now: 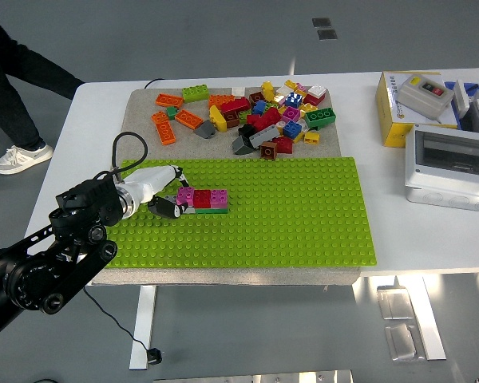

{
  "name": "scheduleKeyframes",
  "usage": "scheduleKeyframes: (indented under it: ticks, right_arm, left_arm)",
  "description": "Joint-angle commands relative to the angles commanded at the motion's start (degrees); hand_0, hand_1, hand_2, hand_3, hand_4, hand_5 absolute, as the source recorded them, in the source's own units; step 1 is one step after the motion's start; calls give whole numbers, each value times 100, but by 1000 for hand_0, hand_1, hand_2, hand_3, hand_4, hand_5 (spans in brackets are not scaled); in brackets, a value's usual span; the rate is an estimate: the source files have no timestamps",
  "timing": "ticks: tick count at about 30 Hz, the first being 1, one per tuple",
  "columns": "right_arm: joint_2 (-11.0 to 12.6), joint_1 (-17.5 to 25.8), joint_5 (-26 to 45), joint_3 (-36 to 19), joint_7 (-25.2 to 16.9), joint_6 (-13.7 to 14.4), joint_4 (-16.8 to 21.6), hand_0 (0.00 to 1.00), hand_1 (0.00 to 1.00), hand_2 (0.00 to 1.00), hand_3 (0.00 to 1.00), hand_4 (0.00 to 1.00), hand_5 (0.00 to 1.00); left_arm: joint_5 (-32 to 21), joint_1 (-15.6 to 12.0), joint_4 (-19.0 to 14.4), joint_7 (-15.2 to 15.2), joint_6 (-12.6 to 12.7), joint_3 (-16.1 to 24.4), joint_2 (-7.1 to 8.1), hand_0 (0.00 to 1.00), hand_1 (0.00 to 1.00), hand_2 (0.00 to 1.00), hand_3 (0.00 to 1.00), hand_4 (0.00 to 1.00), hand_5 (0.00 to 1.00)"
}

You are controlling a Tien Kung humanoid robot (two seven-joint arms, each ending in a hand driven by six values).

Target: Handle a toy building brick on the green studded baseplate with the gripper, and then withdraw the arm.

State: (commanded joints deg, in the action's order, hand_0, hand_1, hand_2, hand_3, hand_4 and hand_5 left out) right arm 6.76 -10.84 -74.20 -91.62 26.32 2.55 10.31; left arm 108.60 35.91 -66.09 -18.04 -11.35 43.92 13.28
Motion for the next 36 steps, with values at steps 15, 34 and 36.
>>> scheduleKeyframes:
  ticks: [15, 34, 36]
  right_arm:
    - [7, -2, -61, -61, -2, 22, 0, 666, 591, 603, 755, 639, 998]
    - [-1, -45, -408, -339, 115, -49, 41, 650, 577, 588, 754, 638, 998]
    - [-2, -44, -425, -354, 116, -51, 42, 650, 577, 588, 754, 638, 998]
  left_arm:
    - [14, -13, -75, 10, -87, 41, 38, 997, 989, 982, 554, 572, 218]
    - [-19, -30, -48, 108, -92, 84, 62, 992, 991, 991, 612, 543, 209]
    - [-30, -31, -45, 112, -100, 82, 64, 992, 991, 991, 612, 543, 209]
